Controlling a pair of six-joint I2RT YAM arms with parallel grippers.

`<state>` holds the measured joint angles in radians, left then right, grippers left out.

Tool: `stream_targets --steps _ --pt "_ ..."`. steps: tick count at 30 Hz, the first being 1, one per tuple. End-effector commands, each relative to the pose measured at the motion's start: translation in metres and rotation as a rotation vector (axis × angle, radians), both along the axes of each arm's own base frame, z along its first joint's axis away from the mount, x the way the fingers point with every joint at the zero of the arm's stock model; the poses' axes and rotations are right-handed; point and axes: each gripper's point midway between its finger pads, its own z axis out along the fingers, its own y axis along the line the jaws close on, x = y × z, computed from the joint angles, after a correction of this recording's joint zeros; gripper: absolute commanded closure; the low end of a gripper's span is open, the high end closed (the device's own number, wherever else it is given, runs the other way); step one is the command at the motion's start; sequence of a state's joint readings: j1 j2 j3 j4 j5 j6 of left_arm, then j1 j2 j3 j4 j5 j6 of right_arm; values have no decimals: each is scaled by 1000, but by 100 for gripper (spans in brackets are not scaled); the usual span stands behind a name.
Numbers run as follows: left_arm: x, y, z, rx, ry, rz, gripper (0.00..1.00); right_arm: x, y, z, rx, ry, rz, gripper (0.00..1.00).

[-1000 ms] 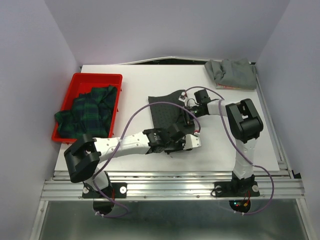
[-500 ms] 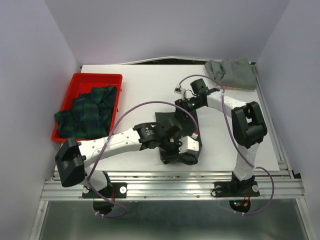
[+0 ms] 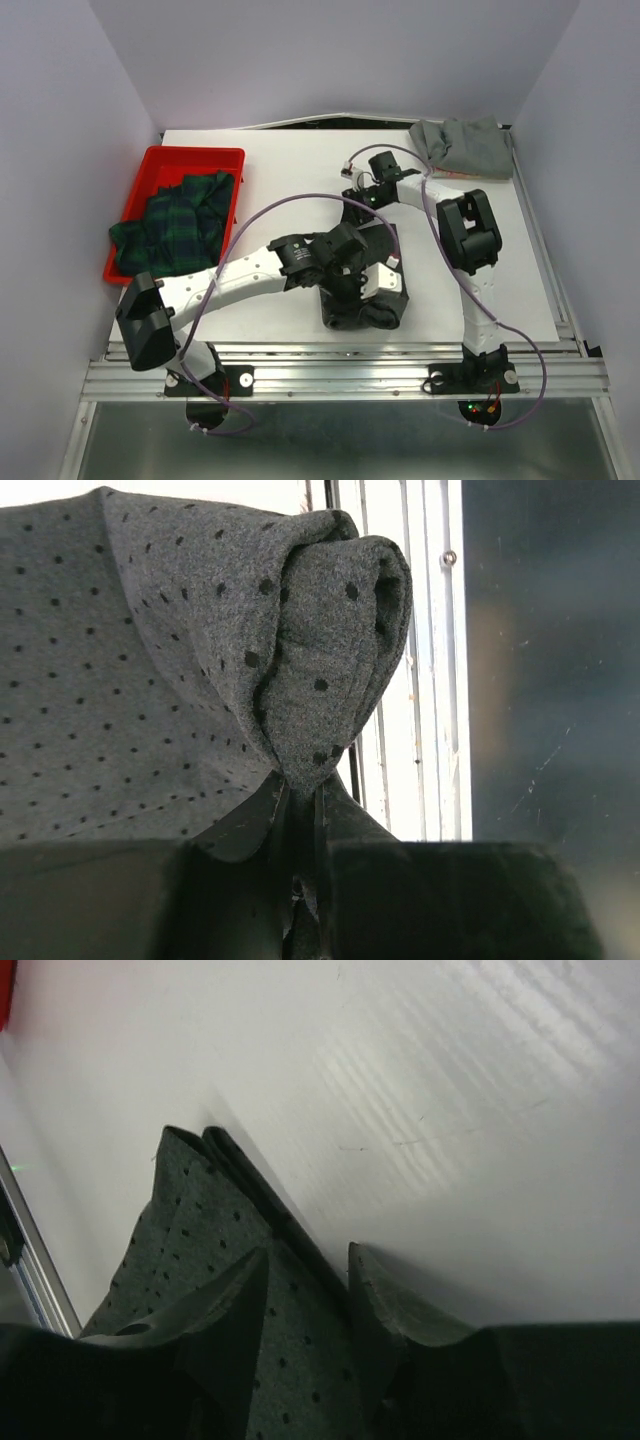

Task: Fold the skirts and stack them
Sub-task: Fold the skirt

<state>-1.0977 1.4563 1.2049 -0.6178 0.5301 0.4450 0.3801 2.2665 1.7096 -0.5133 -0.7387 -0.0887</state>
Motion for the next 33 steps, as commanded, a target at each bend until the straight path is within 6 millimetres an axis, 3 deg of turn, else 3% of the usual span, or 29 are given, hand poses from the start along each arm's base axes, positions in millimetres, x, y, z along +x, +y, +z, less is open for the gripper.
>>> stream_targets --steps 1,6,10,14,17,26,33 --pt "6 -12 32 -68 22 -9 100 -17 -5 -6 -6 32 23 61" --pt "25 -16 36 -57 32 9 100 -48 -6 -16 37 131 53 68" --pt "56 -16 32 -37 0 45 100 -67 -5 -17 87 187 71 69" --pt "102 -16 29 -15 -62 100 100 -83 -5 -15 124 236 90 69" --pt "123 -20 27 -10 -106 120 100 -86 -4 -14 140 249 95 69" --pt "168 -20 -20 64 -127 178 100 -90 -2 -8 168 271 99 69" --pt "202 -17 -36 78 -162 242 100 -91 -2 -10 170 283 98 69"
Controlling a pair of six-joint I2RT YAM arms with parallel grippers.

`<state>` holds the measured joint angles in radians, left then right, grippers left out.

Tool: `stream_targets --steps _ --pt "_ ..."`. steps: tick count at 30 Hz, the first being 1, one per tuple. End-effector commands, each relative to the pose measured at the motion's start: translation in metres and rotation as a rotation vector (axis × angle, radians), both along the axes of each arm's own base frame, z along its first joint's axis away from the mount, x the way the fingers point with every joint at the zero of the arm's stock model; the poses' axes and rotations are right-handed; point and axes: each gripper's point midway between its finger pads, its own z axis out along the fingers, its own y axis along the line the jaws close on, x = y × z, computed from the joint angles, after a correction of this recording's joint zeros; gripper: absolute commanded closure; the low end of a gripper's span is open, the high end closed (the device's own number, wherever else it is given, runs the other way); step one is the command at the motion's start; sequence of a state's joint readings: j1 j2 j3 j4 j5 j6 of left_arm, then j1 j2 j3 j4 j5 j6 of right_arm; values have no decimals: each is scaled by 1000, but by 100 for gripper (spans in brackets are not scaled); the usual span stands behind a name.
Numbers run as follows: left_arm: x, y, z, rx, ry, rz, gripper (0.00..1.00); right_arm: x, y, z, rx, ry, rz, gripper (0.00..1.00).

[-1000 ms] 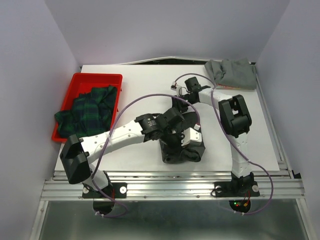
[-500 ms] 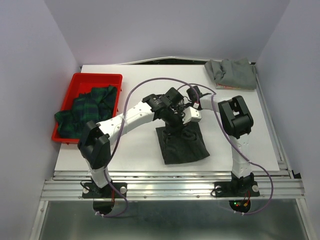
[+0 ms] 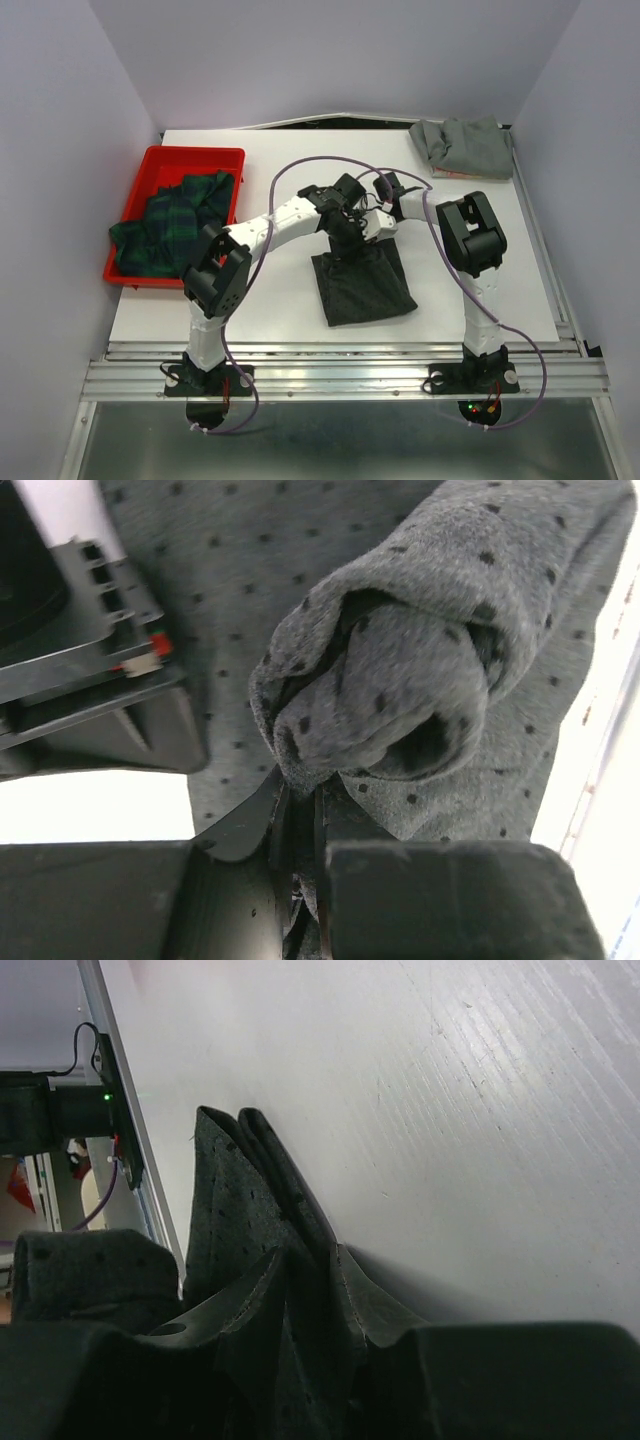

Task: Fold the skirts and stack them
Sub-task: Fold the skirt

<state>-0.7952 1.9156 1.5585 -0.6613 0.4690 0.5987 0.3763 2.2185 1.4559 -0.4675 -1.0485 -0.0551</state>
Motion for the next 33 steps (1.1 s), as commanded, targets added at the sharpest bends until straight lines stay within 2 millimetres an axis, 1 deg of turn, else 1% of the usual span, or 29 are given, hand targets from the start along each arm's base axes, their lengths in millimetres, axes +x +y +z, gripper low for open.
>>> stream_targets --steps 1,6,7,9,11,12,13,15,16,17,18,20,21,22,23,25,26,27,29,30,31,32,33 --pt "36 -6 18 -43 -125 27 100 -7 -4 -4 -34 5 0 69" --pt "49 -8 13 -43 -174 52 100 -6 -3 -7 -30 18 -1 69" --pt "49 -7 9 -38 -173 62 100 -6 -3 -7 -29 19 -1 69" --pt "55 -7 9 -44 -205 79 100 -7 -3 -7 -28 24 -1 69" --pt "59 -7 5 -50 -230 95 100 -7 -3 -9 -30 32 -3 69" --pt "60 -6 7 -56 -247 101 100 -7 -2 -9 -29 33 -2 69" --pt "64 -5 3 -58 -269 123 100 -6 -2 -10 -27 38 -3 69" --pt "66 -3 6 -71 -299 139 98 -6 -1 -11 -27 46 -4 69" --pt "68 -1 5 -68 -315 147 96 -6 -1 -12 -28 51 -6 69" --pt "67 -2 1 -70 -335 150 92 -6 -1 -13 -26 54 -5 69" --pt "68 1 3 -67 -355 160 90 -5 0 -13 -25 55 -6 68" --pt "65 2 -3 -60 -376 160 80 -3 0 -14 -29 56 -9 68" --pt "65 4 -1 -63 -390 169 76 -2 0 -15 -30 56 -10 68" --pt "64 7 -4 -54 -391 181 70 -2 0 -15 -32 55 -10 67" --pt "65 7 -3 -58 -401 190 67 -1 0 -15 -35 54 -13 66" --pt "66 8 2 -65 -422 206 52 3 1 -12 -38 39 -17 63" --pt "66 8 4 -71 -430 211 50 7 1 -12 -52 23 -25 61" --pt "66 9 12 -86 -447 218 50 11 1 -8 -56 3 -29 60" --pt "66 9 21 -104 -465 227 48 24 2 1 -69 -47 -46 58" --pt "66 8 32 -123 -479 232 48 28 3 6 -71 -67 -52 57" --pt "67 7 40 -138 -488 238 48 38 6 18 -65 -103 -61 55" --pt "66 8 46 -143 -488 243 48 46 6 23 -79 -133 -78 54" --pt "67 9 58 -158 -507 260 48 52 7 28 -83 -156 -88 52"
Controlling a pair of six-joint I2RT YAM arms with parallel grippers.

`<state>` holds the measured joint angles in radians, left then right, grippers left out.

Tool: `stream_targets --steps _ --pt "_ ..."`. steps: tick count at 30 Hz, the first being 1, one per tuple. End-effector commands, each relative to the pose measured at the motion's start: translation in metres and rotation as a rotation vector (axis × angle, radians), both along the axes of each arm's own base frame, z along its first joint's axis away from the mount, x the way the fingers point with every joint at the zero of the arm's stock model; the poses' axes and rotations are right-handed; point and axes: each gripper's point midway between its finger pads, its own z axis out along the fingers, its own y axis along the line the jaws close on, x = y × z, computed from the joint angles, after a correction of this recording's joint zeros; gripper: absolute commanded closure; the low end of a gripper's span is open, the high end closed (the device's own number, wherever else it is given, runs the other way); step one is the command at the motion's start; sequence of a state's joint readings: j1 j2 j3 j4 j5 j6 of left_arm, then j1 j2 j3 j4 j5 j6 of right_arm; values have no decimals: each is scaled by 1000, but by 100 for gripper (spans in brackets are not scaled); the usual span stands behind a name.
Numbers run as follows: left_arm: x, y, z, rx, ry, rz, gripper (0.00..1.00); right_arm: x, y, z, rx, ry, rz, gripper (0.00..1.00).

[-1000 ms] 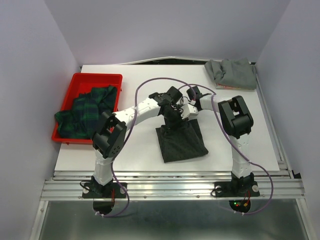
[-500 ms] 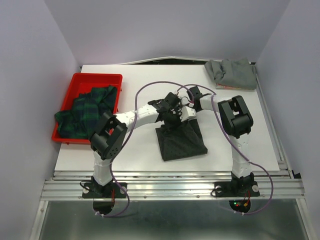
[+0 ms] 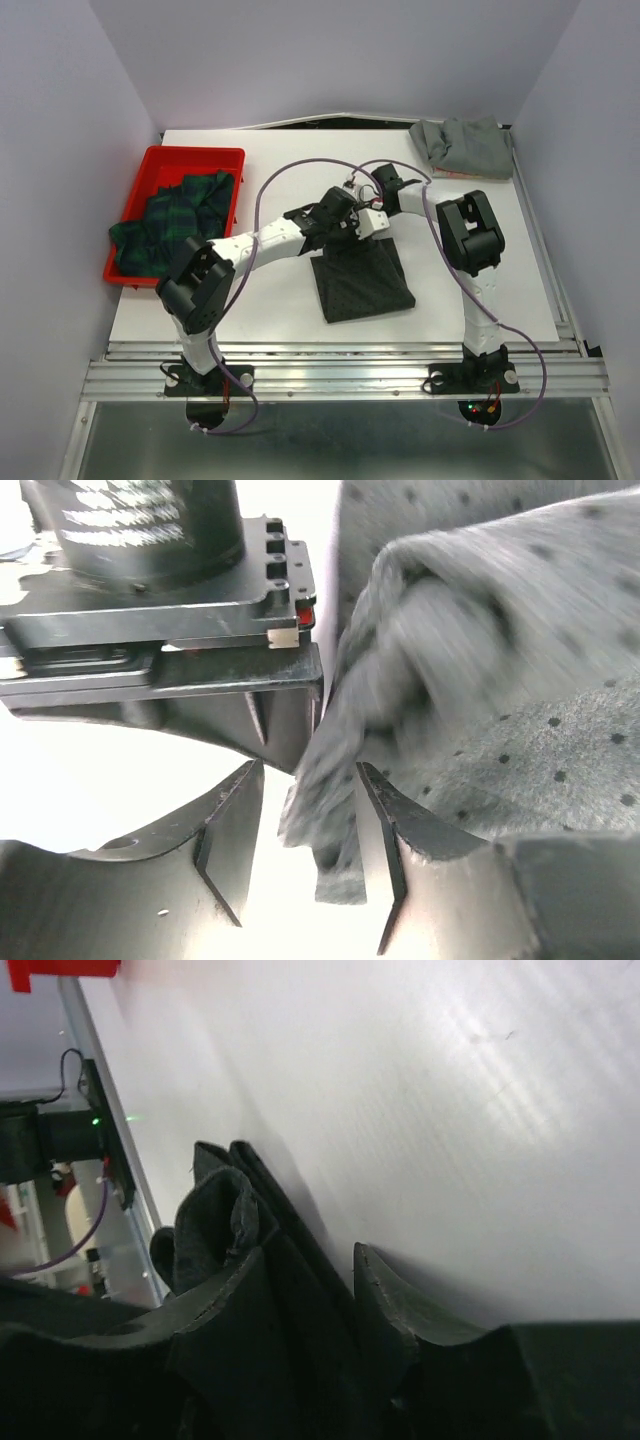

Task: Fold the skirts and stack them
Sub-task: Fold the skirt

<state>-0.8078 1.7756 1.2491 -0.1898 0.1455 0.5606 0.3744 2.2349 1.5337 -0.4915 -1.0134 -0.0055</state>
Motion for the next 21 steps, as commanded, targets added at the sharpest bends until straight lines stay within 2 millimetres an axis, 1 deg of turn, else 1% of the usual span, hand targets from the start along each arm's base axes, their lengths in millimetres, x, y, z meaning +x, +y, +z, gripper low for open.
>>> stream_targets --steps 1,2,3,4,5,6,7,8,9,10,11,12,13,14,15,16,17,18,19,20,21 --pt "14 -5 73 -131 -146 55 48 43 -1 26 -60 -176 -66 50" --pt "15 -4 82 -140 -160 66 46 58 -3 38 -67 -199 -107 50" --pt "17 -1 93 -147 -184 85 45 65 -2 44 -70 -213 -125 48" --pt "18 1 98 -150 -191 95 45 75 -6 49 -74 -235 -149 46" --pt "18 4 109 -152 -200 108 45 93 -12 61 -81 -273 -193 46" --pt "18 5 115 -160 -202 118 45 104 -17 66 -88 -291 -222 45" --pt "16 9 119 -160 -197 127 45 115 -23 77 -88 -314 -255 44" --pt "13 10 123 -170 -190 131 44 134 -42 86 -89 -336 -313 44" --pt "5 9 132 -209 -169 130 44 148 -50 107 -64 -359 -356 44" --pt "0 10 135 -229 -149 134 45 155 -60 120 -48 -372 -381 44" --pt "-9 11 132 -241 -111 134 44 157 -68 134 -11 -380 -383 44" --pt "-16 12 138 -278 -85 141 44 161 -87 158 12 -412 -413 44" --pt "-30 5 138 -338 3 136 44 156 -94 164 20 -414 -416 45" --pt "-44 2 136 -391 78 102 44 144 -98 190 48 -463 -401 45" --pt "-52 0 135 -429 129 106 44 132 -98 197 57 -473 -384 45" --pt "-59 -2 134 -491 213 148 44 114 -99 183 49 -436 -366 46" --pt "-70 -6 130 -552 277 119 44 96 -98 186 69 -408 -339 46" --pt "-69 -4 125 -576 301 154 44 81 -97 189 89 -392 -320 46" --pt "-73 -4 124 -617 363 156 45 55 -98 188 100 -366 -303 48" --pt "-75 -6 117 -663 419 180 45 37 -96 188 123 -337 -277 48" --pt "-80 -7 113 -682 468 169 45 24 -97 186 132 -319 -264 48"
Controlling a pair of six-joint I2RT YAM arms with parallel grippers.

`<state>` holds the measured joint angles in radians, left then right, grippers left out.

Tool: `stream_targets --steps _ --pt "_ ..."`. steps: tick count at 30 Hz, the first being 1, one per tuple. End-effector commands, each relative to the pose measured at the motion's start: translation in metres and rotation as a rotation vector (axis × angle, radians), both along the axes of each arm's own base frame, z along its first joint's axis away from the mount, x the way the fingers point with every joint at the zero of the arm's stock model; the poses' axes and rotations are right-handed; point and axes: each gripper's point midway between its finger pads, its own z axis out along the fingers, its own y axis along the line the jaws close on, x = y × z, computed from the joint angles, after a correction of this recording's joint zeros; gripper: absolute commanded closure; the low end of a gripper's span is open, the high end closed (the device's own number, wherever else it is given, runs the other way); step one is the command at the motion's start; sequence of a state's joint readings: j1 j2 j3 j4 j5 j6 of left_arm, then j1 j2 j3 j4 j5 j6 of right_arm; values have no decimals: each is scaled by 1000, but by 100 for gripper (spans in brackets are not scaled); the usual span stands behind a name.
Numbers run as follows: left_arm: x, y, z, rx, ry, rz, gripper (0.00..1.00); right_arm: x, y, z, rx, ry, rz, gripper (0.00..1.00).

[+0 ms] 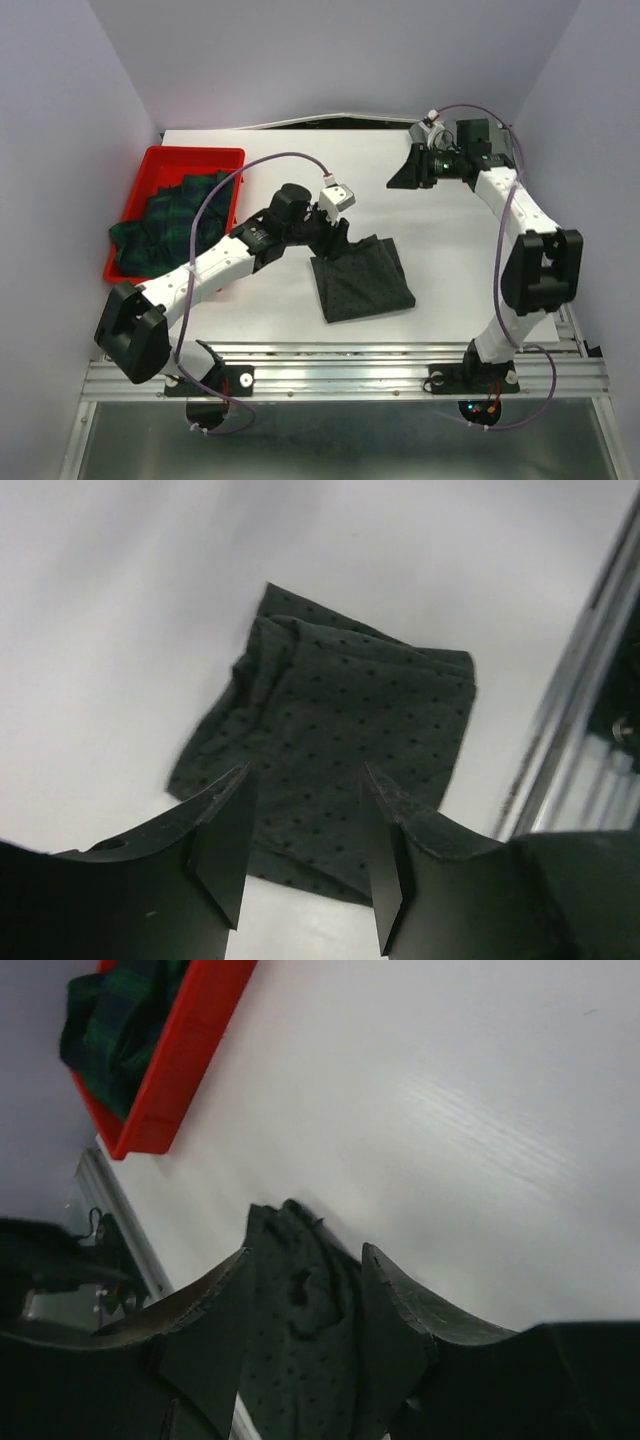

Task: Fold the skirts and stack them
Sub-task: Fold the skirt

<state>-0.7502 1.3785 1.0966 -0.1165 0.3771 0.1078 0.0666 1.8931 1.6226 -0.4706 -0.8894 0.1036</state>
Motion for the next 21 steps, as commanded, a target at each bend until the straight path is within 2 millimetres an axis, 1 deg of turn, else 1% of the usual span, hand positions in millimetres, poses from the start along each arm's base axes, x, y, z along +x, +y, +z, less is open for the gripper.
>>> stream_targets --steps 1,2,4,5,6,7,8,9,11,12,14,15,18,20,21 --pt "-24 -14 -7 -227 278 -24 45 -92 29 17 93 44 187 48" --pt "-23 -12 -14 -254 325 -15 45 -114 29 6 68 54 203 48" --pt "-19 -10 -22 -275 369 -4 45 -130 28 -10 18 78 187 44" --pt "-17 -11 -25 -285 380 -9 45 -136 27 -14 -18 49 189 40" --pt "-16 -14 -32 -284 412 -6 45 -141 20 -34 -62 73 163 37" --pt "-17 -15 -35 -285 425 -14 45 -143 17 -42 -85 62 162 32" --pt "-14 -18 -37 -287 427 -13 45 -144 14 -49 -107 57 160 31" --pt "-11 -20 -46 -280 449 -3 45 -144 13 -57 -137 54 155 31" --pt "-4 -21 -54 -280 473 17 46 -146 10 -78 -159 78 158 29" --pt "-1 -20 -68 -264 504 34 46 -148 10 -86 -163 89 166 29" --pt "6 -16 -79 -260 543 64 48 -149 13 -96 -174 105 185 28" --pt "13 -11 -90 -254 570 91 48 -151 15 -104 -181 124 199 28" --pt "20 -5 -106 -239 620 123 48 -146 18 -112 -193 112 204 28" --pt "25 1 -112 -230 627 138 48 -141 17 -119 -203 111 193 30" --pt "25 2 -118 -222 639 145 48 -136 18 -121 -207 95 186 32"
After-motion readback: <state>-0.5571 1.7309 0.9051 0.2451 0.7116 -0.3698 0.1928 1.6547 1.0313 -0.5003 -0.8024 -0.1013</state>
